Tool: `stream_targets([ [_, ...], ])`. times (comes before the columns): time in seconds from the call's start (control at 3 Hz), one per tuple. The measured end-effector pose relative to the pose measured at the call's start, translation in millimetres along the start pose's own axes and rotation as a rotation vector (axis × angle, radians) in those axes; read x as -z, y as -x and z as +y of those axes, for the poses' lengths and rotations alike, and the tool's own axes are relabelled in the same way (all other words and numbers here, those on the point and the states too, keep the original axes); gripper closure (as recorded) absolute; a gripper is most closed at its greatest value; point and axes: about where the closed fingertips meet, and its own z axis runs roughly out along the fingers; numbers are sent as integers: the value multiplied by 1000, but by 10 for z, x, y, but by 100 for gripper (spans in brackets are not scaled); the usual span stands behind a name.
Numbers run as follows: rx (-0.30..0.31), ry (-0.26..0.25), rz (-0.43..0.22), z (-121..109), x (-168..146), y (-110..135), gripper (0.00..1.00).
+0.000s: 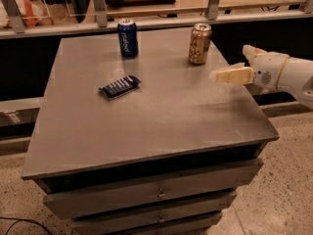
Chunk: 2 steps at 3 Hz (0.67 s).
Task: Move orange can near rxbar blueberry
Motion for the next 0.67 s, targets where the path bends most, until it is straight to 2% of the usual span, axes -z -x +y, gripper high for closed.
stream_targets([
  [0.67, 32, 1, 10, -289, -792, -114, 0],
])
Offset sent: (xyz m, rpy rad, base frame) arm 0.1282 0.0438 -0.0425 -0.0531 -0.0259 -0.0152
